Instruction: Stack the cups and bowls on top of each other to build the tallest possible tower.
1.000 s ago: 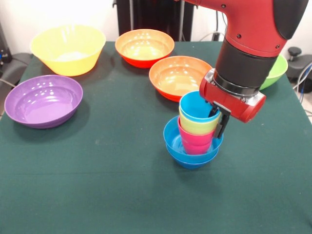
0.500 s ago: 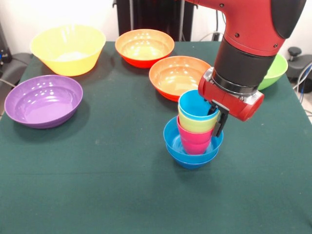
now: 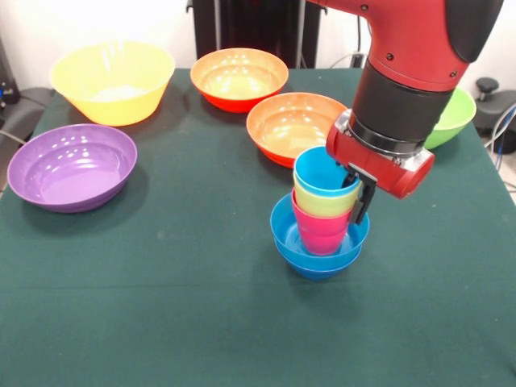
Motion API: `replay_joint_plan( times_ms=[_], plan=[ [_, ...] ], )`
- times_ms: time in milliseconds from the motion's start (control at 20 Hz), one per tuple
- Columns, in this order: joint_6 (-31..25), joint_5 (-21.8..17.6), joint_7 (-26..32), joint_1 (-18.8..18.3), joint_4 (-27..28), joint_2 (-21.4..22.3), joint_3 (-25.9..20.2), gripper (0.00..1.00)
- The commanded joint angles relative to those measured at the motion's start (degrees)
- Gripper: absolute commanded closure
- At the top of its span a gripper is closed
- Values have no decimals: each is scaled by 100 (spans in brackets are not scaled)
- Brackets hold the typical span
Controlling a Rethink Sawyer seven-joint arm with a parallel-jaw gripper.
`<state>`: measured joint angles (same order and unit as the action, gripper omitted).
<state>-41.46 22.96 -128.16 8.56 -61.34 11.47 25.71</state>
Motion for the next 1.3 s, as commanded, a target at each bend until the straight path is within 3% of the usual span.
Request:
replay_joint_plan(
  times_ms=[50,900,950,1300],
  plan=[
    [95,57,-1208,96,-467,-36,-404,100],
    [147,30,-1214,115,-426,-62,-364,100],
    [150,29,-1212,114,-425,-62,-364,0],
    [183,29,-1210,119,-436,-56,-374,0]
  ],
)
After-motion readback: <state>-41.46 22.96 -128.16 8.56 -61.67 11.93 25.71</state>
